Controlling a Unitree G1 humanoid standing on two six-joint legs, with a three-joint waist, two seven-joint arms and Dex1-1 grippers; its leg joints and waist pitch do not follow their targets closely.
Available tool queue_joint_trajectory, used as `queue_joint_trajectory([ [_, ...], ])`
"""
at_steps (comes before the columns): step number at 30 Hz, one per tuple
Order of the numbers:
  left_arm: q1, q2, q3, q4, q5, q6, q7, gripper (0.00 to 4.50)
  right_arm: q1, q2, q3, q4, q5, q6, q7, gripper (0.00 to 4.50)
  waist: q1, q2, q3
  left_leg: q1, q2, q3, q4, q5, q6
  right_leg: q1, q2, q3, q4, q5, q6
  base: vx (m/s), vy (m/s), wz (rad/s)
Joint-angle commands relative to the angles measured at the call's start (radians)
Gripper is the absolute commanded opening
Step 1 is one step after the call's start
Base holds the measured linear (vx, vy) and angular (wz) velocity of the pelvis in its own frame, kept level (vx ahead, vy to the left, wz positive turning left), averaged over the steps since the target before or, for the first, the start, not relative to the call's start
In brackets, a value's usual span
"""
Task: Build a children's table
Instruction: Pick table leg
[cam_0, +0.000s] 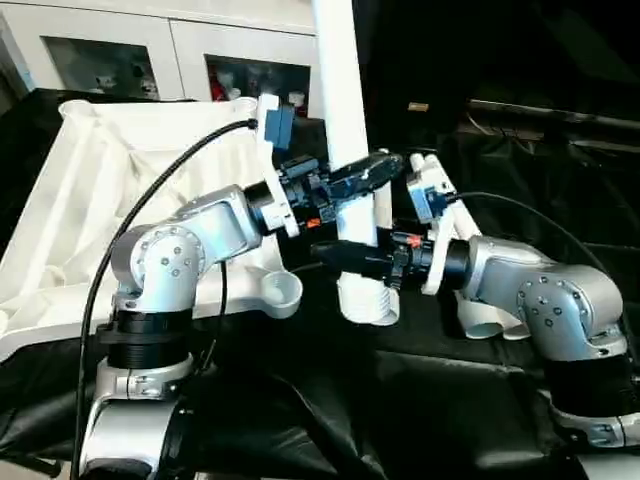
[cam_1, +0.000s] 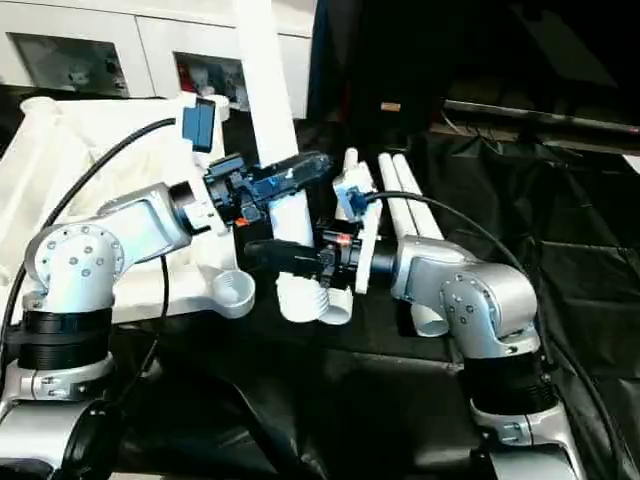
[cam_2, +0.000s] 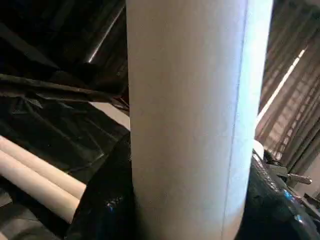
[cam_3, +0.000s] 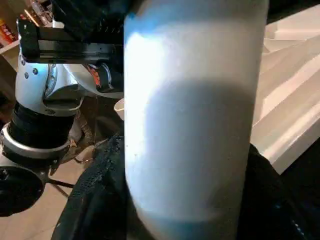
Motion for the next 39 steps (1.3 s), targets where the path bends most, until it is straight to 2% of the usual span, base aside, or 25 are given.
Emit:
queue_joint_trajectory([
  [1, -0.022, -0.02, -0.001, -0.026, 0.001, -0.007, 0.039, 2.44, 0.013, -0.002, 0.006, 0.031, -0.052, -0.008, -0.056, 1.96, 0.002, 0.004, -0.075, 0.018, 0.032, -0.007, -0.066, -0.134, -0.027, 0.052, -0.068, 0.039, -0.068, -0.196, -0.152, 0.0, 0.0, 0.0],
  [4, -0.036, -0.023, -0.027, -0.002, 0.085, -0.055, 0.116, 2.68, 0.007, 0.014, 0.012, 0.036, -0.077, -0.032, -0.098, 1.93, 0.001, 0.002, -0.074, 0.017, 0.032, -0.007, -0.067, -0.133, -0.031, 0.054, -0.069, 0.04, -0.07, -0.192, -0.15, 0.0, 0.0, 0.0],
  [6, -0.063, -0.045, -0.031, 0.045, 0.198, -0.11, 0.267, 2.95, -0.001, 0.03, 0.019, 0.035, -0.098, -0.044, -0.131, 1.92, 0.0, 0.002, -0.074, 0.019, 0.032, -0.007, -0.066, -0.138, -0.034, 0.053, -0.066, 0.041, -0.073, -0.191, -0.131, 0.0, 0.0, 0.0],
  [7, -0.069, -0.052, -0.025, 0.055, 0.212, -0.115, 0.297, 2.95, -0.003, 0.033, 0.02, 0.036, -0.103, -0.047, -0.139, 1.92, 0.002, 0.001, -0.075, 0.02, 0.032, -0.008, -0.066, -0.139, -0.034, 0.054, -0.068, 0.041, -0.072, -0.193, -0.126, 0.0, 0.0, 0.0],
  [11, -0.08, -0.08, 0.002, 0.057, 0.212, -0.105, 0.371, 3.11, -0.02, 0.069, 0.019, 0.075, -0.134, -0.062, -0.2, 1.92, -0.002, -0.003, -0.076, 0.011, 0.029, -0.008, -0.065, -0.117, -0.033, 0.059, -0.07, 0.039, -0.069, -0.185, -0.132, 0.0, 0.0, 0.0],
  [12, -0.077, -0.09, 0.002, 0.055, 0.216, -0.108, 0.387, 3.11, -0.027, 0.08, 0.016, 0.088, -0.141, -0.072, -0.214, 1.91, -0.001, -0.002, -0.077, 0.014, 0.029, -0.008, -0.064, -0.117, -0.033, 0.057, -0.07, 0.039, -0.068, -0.182, -0.134, 0.0, 0.0, 0.0],
  [14, -0.073, -0.106, 0.008, 0.057, 0.217, -0.107, 0.413, 2.77, -0.038, 0.093, 0.011, 0.102, -0.148, -0.083, -0.23, 1.91, -0.002, -0.001, -0.077, 0.015, 0.03, -0.007, -0.063, -0.119, -0.03, 0.055, -0.068, 0.039, -0.068, -0.173, -0.142, 0.0, 0.0, 0.0],
  [16, -0.07, -0.121, 0.014, 0.058, 0.223, -0.111, 0.43, 2.77, -0.042, 0.101, 0.009, 0.105, -0.153, -0.086, -0.239, 1.91, -0.003, -0.004, -0.076, 0.015, 0.029, -0.006, -0.064, -0.123, -0.027, 0.055, -0.068, 0.039, -0.069, -0.173, -0.144, 0.0, 0.0, 0.0],
  [17, -0.069, -0.129, 0.018, 0.058, 0.222, -0.112, 0.439, 2.71, -0.047, 0.107, 0.008, 0.109, -0.157, -0.088, -0.246, 1.91, -0.002, -0.002, -0.076, 0.015, 0.03, -0.006, -0.064, -0.122, -0.026, 0.055, -0.068, 0.039, -0.069, -0.172, -0.145, 0.0, 0.0, 0.0],
  [18, -0.068, -0.138, 0.022, 0.056, 0.221, -0.117, 0.448, 2.57, -0.053, 0.11, 0.011, 0.111, -0.168, -0.099, -0.251, 1.91, -0.003, -0.004, -0.075, 0.014, 0.029, -0.006, -0.064, -0.121, -0.025, 0.055, -0.068, 0.039, -0.069, -0.172, -0.143, 0.0, 0.0, 0.0],
  [19, -0.068, -0.138, 0.022, 0.056, 0.22, -0.119, 0.447, 2.57, -0.054, 0.108, 0.014, 0.111, -0.175, -0.109, -0.251, 1.91, -0.002, -0.003, -0.076, 0.015, 0.03, -0.006, -0.064, -0.123, -0.024, 0.055, -0.069, 0.039, -0.07, -0.172, -0.142, 0.0, 0.0, 0.0],
  [20, -0.068, -0.14, 0.022, 0.055, 0.214, -0.122, 0.443, 2.34, -0.057, 0.103, 0.025, 0.11, -0.197, -0.138, -0.251, 1.91, -0.001, -0.006, -0.075, 0.015, 0.03, -0.006, -0.064, -0.128, -0.024, 0.054, -0.069, 0.039, -0.071, -0.183, -0.137, 0.0, 0.0, 0.0],
  [21, -0.068, -0.138, 0.023, 0.053, 0.204, -0.123, 0.43, 2.31, -0.058, 0.11, 0.018, 0.119, -0.186, -0.138, -0.244, 2.26, -0.001, -0.005, -0.074, 0.015, 0.03, -0.006, -0.064, -0.126, -0.025, 0.053, -0.069, 0.04, -0.07, -0.185, -0.134, 0.0, 0.0, 0.0],
  [22, -0.068, -0.137, 0.023, 0.052, 0.202, -0.122, 0.427, 2.31, -0.058, 0.111, 0.016, 0.121, -0.183, -0.137, -0.243, 2.26, -0.001, -0.005, -0.074, 0.015, 0.029, -0.006, -0.065, -0.129, -0.025, 0.053, -0.068, 0.039, -0.071, -0.19, -0.133, 0.0, 0.0, 0.0],
  [23, -0.067, -0.133, 0.024, 0.047, 0.189, -0.12, 0.41, 2.18, -0.057, 0.113, 0.006, 0.127, -0.164, -0.129, -0.233, 2.61, 0.0, -0.004, -0.074, 0.015, 0.03, -0.006, -0.065, -0.133, -0.024, 0.053, -0.069, 0.039, -0.071, -0.195, -0.132, 0.0, 0.0, 0.0],
  [25, -0.065, -0.125, 0.022, 0.04, 0.172, -0.112, 0.384, 1.96, -0.053, 0.11, -0.007, 0.12, -0.134, -0.115, -0.209, 2.64, 0.0, -0.006, -0.075, 0.015, 0.029, -0.006, -0.064, -0.135, -0.019, 0.054, -0.069, 0.039, -0.071, -0.191, -0.13, 0.0, 0.0, 0.0],
  [27, -0.054, -0.089, -0.002, 0.016, 0.131, -0.079, 0.288, 1.91, -0.034, 0.078, 0.0, 0.073, -0.113, -0.106, -0.152, 2.88, 0.002, -0.001, -0.075, 0.015, 0.029, -0.007, -0.065, -0.125, -0.018, 0.054, -0.068, 0.039, -0.068, -0.175, -0.133, 0.0, 0.0, 0.0],
  [28, -0.051, -0.071, -0.012, 0.009, 0.115, -0.064, 0.245, 1.9, -0.027, 0.063, 0.001, 0.066, -0.109, -0.099, -0.136, 3.0, 0.003, -0.002, -0.076, 0.016, 0.029, -0.006, -0.065, -0.12, -0.017, 0.055, -0.067, 0.038, -0.068, -0.167, -0.133, 0.0, 0.0, 0.0],
  [29, -0.052, -0.064, -0.016, 0.008, 0.109, -0.059, 0.229, 1.86, -0.025, 0.057, 0.0, 0.068, -0.108, -0.093, -0.133, 3.06, 0.003, 0.003, -0.075, 0.017, 0.031, -0.007, -0.066, -0.119, -0.018, 0.054, -0.067, 0.039, -0.065, -0.155, -0.139, 0.0, 0.0, 0.0],
  [33, -0.063, -0.023, -0.042, 0.008, 0.087, -0.038, 0.139, 1.85, -0.007, 0.016, 0.001, 0.057, -0.09, -0.078, -0.071, 3.06, 0.004, 0.001, -0.074, 0.017, 0.03, -0.005, -0.066, -0.138, -0.017, 0.053, -0.068, 0.039, -0.069, -0.175, -0.153, 0.0, 0.0, 0.0],
  [35, -0.081, 0.01, -0.066, 0.023, 0.088, -0.038, 0.074, 1.85, -0.001, -0.019, -0.003, 0.039, -0.054, -0.048, -0.024, 3.06, 0.006, 0.0, -0.073, 0.019, 0.03, -0.006, -0.067, -0.14, -0.018, 0.055, -0.069, 0.039, -0.07, -0.184, -0.151, 0.0, 0.0, 0.0],
  [37, -0.099, 0.037, -0.086, 0.044, 0.097, -0.045, 0.029, 1.85, -0.002, -0.046, -0.001, 0.033, -0.035, -0.03, 0.007, 3.06, 0.007, 0.007, -0.074, 0.02, 0.03, -0.007, -0.066, -0.142, -0.019, 0.054, -0.067, 0.04, -0.068, -0.189, -0.142, 0.0, 0.0, 0.0],
  [39, -0.116, 0.051, -0.096, 0.06, 0.094, -0.048, -0.01, 1.85, -0.003, -0.066, 0.005, 0.039, -0.032, -0.023, 0.023, 3.06, 0.006, 0.003, -0.073, 0.018, 0.029, -0.006, -0.066, -0.147, -0.021, 0.055, -0.069, 0.04, -0.072, -0.207, -0.144, 0.0, 0.0, 0.0],
])
